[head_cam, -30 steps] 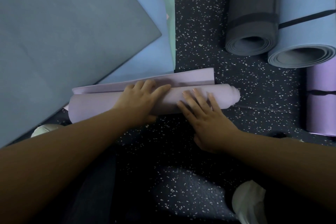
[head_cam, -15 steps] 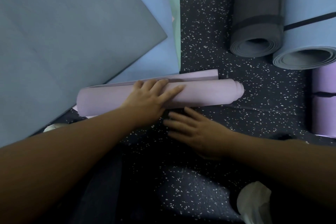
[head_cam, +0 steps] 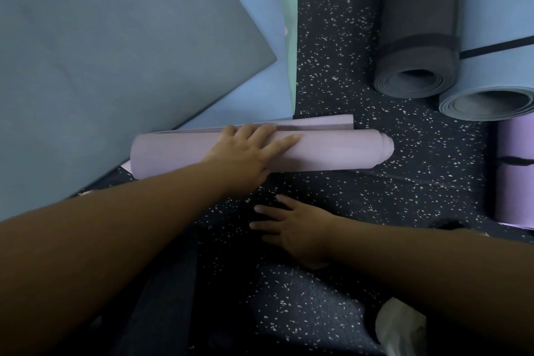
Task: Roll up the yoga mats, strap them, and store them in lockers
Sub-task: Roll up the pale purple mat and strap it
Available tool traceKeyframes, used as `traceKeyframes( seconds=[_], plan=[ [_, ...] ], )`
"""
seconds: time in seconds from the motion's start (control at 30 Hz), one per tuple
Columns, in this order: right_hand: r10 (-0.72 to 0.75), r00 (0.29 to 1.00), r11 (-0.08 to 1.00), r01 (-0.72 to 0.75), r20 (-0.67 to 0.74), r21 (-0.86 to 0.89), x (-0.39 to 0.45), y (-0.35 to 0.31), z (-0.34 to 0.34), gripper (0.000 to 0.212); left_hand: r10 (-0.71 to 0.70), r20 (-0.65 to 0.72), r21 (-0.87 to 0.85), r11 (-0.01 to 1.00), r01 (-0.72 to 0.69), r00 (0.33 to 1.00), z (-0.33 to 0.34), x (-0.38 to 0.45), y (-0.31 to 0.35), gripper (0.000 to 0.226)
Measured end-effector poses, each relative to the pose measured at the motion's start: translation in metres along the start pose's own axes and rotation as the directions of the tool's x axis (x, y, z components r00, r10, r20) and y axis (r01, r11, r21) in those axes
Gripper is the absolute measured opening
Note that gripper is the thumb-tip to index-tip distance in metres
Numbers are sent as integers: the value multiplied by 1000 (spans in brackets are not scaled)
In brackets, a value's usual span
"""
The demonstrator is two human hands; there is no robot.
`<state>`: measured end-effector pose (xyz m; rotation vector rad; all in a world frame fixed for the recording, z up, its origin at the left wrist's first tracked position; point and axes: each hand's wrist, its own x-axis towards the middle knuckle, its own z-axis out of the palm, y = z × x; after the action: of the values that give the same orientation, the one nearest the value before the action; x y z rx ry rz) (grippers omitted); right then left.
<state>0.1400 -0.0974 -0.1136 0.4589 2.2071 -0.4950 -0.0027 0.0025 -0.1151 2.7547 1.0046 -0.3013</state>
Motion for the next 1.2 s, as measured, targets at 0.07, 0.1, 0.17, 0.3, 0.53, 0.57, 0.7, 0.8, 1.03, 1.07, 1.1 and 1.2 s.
traceKeyframes(
  seconds=[0.07,0.1,0.17,0.3,0.53,0.57,0.7,0.8,1.03,1.07,1.1,1.2],
  plan=[
    [23,998,1000,-22,-60,12,-6,3,1,62,-13,28,16,1000,12,1000,0,1,1,75],
    [28,991,999,-24,-131,35,-9,5,3,56,-18,29,8,1000,18,999,0,1,2,75],
    [67,955,995,-43,-290,90,-16,13,7,52,-24,22,-7,1000,24,999,-1,2,1,76],
    [218,870,968,-137,-441,208,-38,41,40,29,-18,-23,-4,1000,17,1000,1,3,0,82],
    [448,793,894,-409,-413,185,-90,69,80,26,-63,28,-50,997,64,998,-2,10,-3,82],
    [442,791,897,-396,-423,198,-90,66,78,24,-63,29,-59,996,64,998,-1,11,-4,81],
    [425,840,897,-340,-337,284,-70,47,59,28,-63,35,-59,996,65,997,0,11,-4,82],
    [455,850,877,-377,-266,296,-53,40,45,30,-68,36,-73,995,71,997,-2,12,-4,83],
    [484,865,851,-431,-132,300,-53,48,46,25,-64,48,-65,996,67,997,-2,12,-4,86],
    [482,869,849,-431,-113,307,-54,48,48,26,-63,42,-62,996,65,997,-2,12,-4,86],
    [484,869,843,-431,-105,321,-55,47,49,26,-62,37,-60,996,64,997,-1,12,-4,85],
    [493,864,818,-419,-103,395,-56,46,48,30,-65,27,-64,996,67,997,0,12,-4,84]
  ],
)
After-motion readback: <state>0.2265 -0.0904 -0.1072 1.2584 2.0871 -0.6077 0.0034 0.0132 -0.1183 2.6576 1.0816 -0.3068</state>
